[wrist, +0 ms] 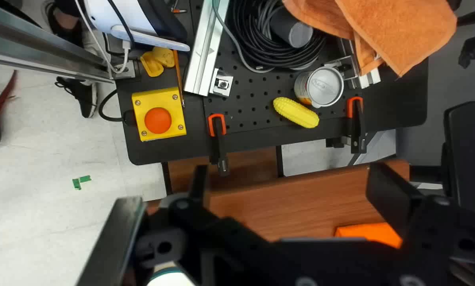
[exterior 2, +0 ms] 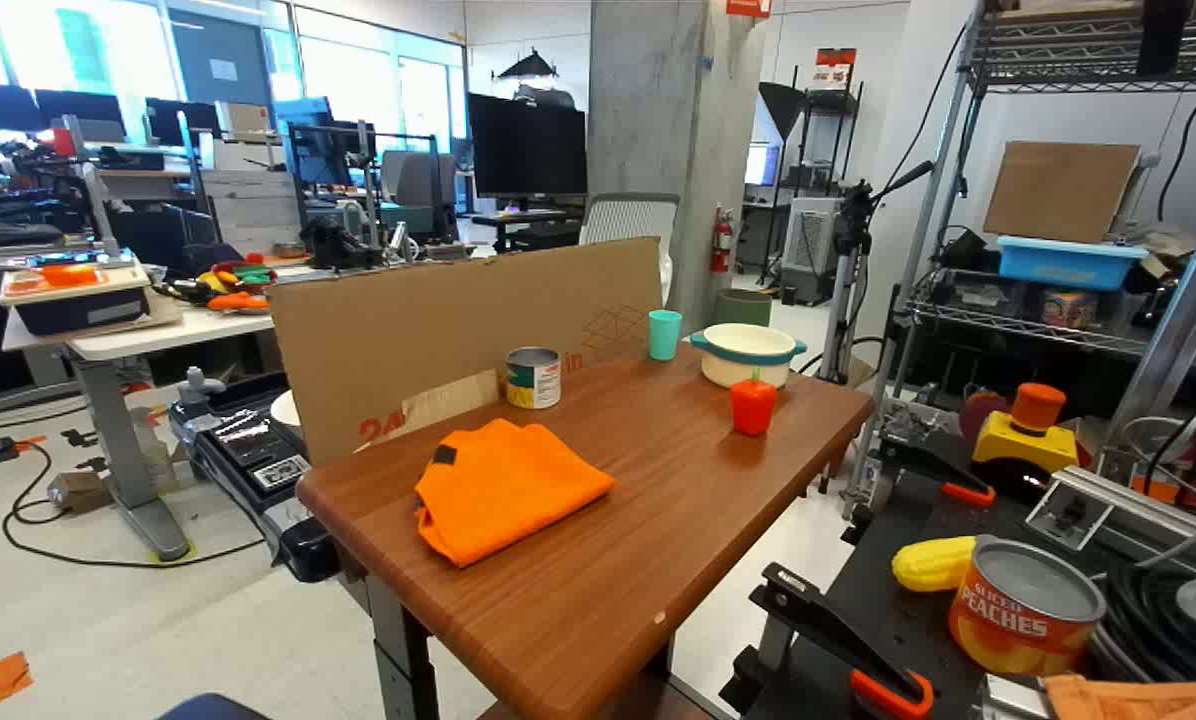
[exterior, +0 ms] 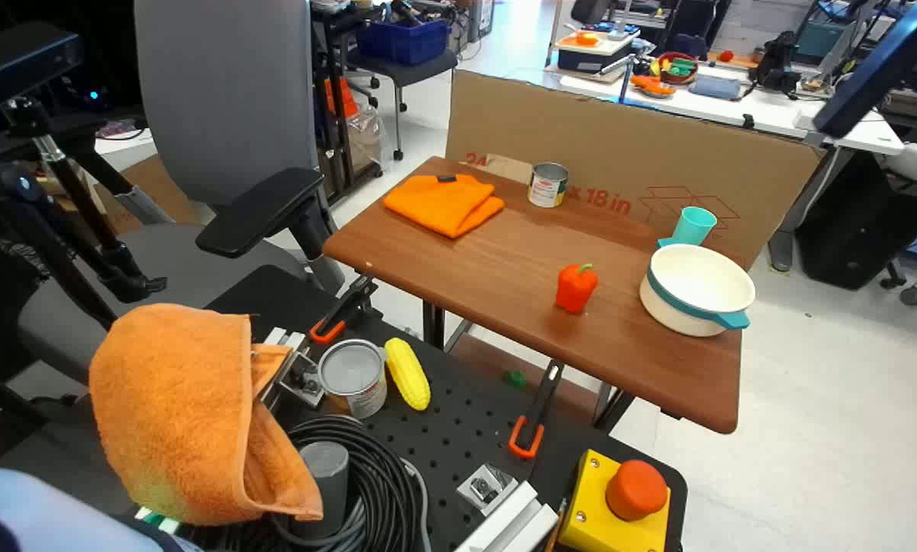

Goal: Put the green cup in the bowl

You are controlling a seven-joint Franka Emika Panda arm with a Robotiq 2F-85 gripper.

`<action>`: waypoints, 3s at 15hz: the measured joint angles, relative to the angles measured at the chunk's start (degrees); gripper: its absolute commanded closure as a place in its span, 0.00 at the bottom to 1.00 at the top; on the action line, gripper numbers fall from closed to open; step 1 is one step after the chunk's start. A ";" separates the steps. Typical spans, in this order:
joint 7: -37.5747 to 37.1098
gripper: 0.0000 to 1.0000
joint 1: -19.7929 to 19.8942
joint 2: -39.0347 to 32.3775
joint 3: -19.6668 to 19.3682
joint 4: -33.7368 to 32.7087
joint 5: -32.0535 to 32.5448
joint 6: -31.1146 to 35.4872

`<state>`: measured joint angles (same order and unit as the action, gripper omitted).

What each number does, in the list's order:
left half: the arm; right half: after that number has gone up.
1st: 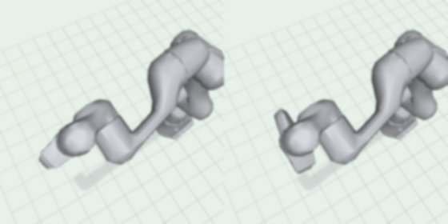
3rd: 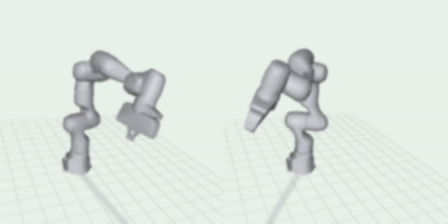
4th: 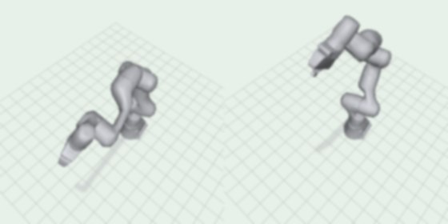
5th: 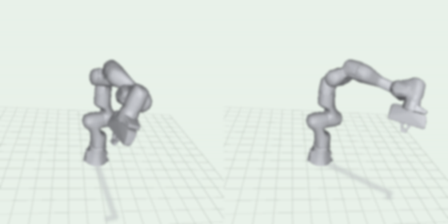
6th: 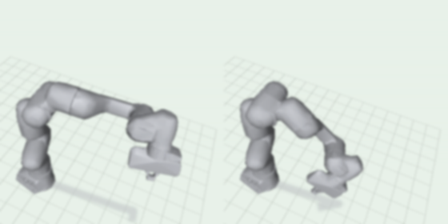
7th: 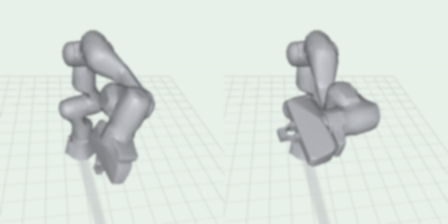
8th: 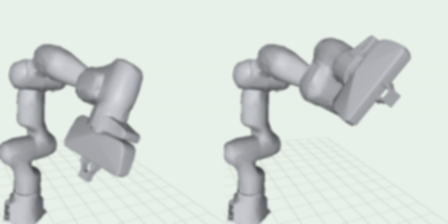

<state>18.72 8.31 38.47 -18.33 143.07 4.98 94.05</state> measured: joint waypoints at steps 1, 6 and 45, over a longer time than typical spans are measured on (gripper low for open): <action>0.00 0.00 0.00 0.00 0.00 0.00 0.00 0.00; 0.00 0.00 0.00 0.00 0.00 0.00 0.00 0.00; -9.09 0.00 1.14 -69.46 9.60 -49.24 -10.59 37.60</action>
<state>9.63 9.45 -31.00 -8.73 93.83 -5.61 131.65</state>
